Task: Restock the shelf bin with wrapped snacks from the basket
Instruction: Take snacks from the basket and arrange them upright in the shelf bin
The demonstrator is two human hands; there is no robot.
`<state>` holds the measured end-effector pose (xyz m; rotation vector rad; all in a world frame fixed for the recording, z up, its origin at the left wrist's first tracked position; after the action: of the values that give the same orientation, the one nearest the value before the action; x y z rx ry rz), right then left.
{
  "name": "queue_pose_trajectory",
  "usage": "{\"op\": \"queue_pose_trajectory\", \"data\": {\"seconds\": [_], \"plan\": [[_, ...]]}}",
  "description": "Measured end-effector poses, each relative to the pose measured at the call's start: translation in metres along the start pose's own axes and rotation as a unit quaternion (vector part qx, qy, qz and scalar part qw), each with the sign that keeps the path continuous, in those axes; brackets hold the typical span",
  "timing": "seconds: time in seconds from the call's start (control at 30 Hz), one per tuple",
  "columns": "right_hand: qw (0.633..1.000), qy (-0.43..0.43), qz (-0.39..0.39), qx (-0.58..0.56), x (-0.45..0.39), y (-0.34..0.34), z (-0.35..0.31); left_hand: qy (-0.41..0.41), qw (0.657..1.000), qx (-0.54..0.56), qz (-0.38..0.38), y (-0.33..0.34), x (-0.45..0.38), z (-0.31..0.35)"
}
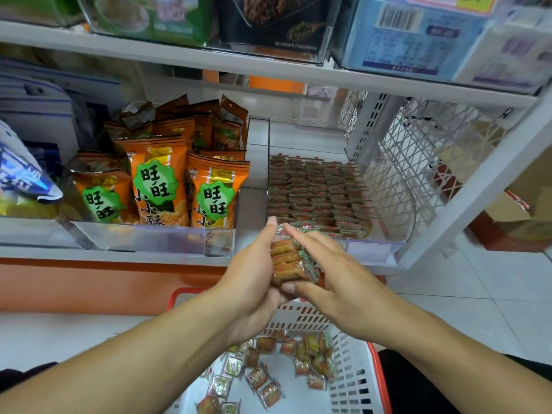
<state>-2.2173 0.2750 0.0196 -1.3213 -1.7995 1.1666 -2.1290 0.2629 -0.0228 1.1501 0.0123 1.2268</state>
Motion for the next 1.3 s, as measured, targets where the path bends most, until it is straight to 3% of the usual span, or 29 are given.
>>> {"op": "queue_pose_trajectory", "data": {"seconds": [0.17, 0.27, 0.33, 0.4, 0.47, 0.53, 0.67, 0.77, 1.0, 1.17, 1.3], "plan": [[0.999, 0.044, -0.014, 0.003, 0.000, -0.027, 0.015, -0.028, 0.994, -0.012, -0.101, 0.018, -0.002, -0.006], [0.989, 0.108, -0.026, 0.099, -0.007, -0.074, 0.052, 0.111, 0.971, -0.210, -0.027, 0.008, -0.004, 0.014], [0.954, 0.143, -0.056, 0.257, -0.016, -0.101, 0.078, 0.243, 0.892, -0.381, -0.019, 0.012, 0.002, 0.032], [0.894, 0.154, -0.112, 0.406, -0.026, -0.109, 0.096, 0.352, 0.754, -0.552, -0.042, 0.025, 0.009, 0.039], [0.839, 0.165, -0.199, 0.479, -0.033, -0.096, 0.111, 0.404, 0.617, -0.673, -0.056, 0.036, 0.011, 0.033], [0.791, 0.171, -0.275, 0.519, -0.037, -0.078, 0.126, 0.389, 0.563, -0.727, -0.055, 0.036, 0.004, 0.025], [0.745, 0.142, -0.298, 0.580, -0.051, -0.056, 0.142, 0.331, 0.534, -0.775, -0.067, 0.027, -0.005, 0.011], [0.715, 0.119, -0.309, 0.616, -0.051, -0.047, 0.154, 0.315, 0.541, -0.776, -0.074, 0.024, -0.006, 0.010], [0.650, 0.169, -0.379, 0.637, -0.054, -0.039, 0.174, 0.310, 0.518, -0.793, -0.084, 0.023, -0.005, 0.005], [0.651, 0.195, -0.353, 0.643, -0.061, -0.037, 0.175, 0.308, 0.501, -0.804, -0.088, 0.023, -0.005, 0.003], [0.698, 0.177, -0.366, 0.590, -0.062, -0.054, 0.145, 0.304, 0.501, -0.805, -0.096, 0.023, -0.005, 0.004]]}}
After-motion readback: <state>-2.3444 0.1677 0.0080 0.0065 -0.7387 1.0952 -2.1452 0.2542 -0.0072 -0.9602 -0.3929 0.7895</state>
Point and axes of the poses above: each hand's wrist, its own x-axis away from the middle knuckle, its own y-axis out of the palm, z = x × y, the point moved 9 cm from there along -x, towards the middle knuckle, and after that the axes turned 14 degrees about x, right-handed, at the moved point
